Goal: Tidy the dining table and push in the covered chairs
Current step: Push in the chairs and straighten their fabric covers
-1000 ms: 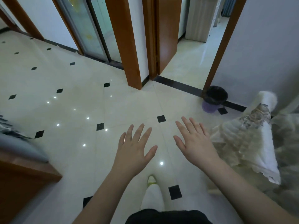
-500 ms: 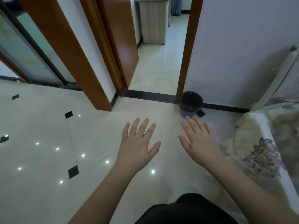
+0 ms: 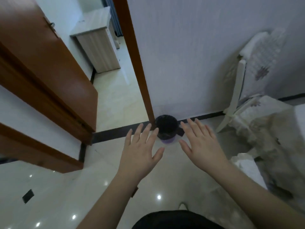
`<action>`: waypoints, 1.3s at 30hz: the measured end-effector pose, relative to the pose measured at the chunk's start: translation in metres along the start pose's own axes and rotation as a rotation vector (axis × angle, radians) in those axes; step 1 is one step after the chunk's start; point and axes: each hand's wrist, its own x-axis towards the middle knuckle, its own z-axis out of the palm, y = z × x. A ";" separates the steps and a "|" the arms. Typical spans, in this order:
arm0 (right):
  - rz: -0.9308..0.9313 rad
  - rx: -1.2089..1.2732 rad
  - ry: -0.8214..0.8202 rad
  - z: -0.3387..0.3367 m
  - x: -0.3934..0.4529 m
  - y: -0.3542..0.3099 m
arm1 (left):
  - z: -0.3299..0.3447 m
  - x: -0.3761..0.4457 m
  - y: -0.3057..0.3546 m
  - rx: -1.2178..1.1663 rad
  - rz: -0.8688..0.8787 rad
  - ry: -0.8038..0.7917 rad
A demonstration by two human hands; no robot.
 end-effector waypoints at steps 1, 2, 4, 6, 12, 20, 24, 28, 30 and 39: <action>0.027 -0.010 0.006 -0.001 0.013 0.007 | -0.002 0.020 0.000 -0.009 0.027 0.003; 0.060 -0.018 0.022 -0.003 0.026 0.014 | -0.004 0.040 0.001 -0.027 0.053 -0.001; 0.126 -0.030 0.069 -0.004 0.050 0.027 | -0.004 0.078 0.001 -0.050 0.101 -0.018; 0.181 -0.039 0.091 -0.003 0.073 0.039 | 0.003 0.117 -0.002 -0.067 0.145 -0.014; 0.342 -0.072 0.094 0.006 0.157 0.081 | 0.028 0.235 -0.009 -0.140 0.288 0.027; 0.579 -0.081 0.207 -0.025 0.250 0.130 | 0.045 0.389 0.000 -0.131 0.514 0.045; 0.674 -0.086 0.234 -0.032 0.268 0.163 | 0.036 0.454 0.043 -0.174 0.680 0.100; 0.736 -0.103 0.250 -0.041 0.285 0.215 | 0.029 0.508 0.098 -0.195 0.763 0.110; 0.760 -0.103 0.264 -0.045 0.294 0.243 | 0.028 0.533 0.128 -0.191 0.798 0.118; 0.771 -0.096 0.247 -0.080 0.338 0.385 | 0.012 0.640 0.248 -0.224 0.810 0.125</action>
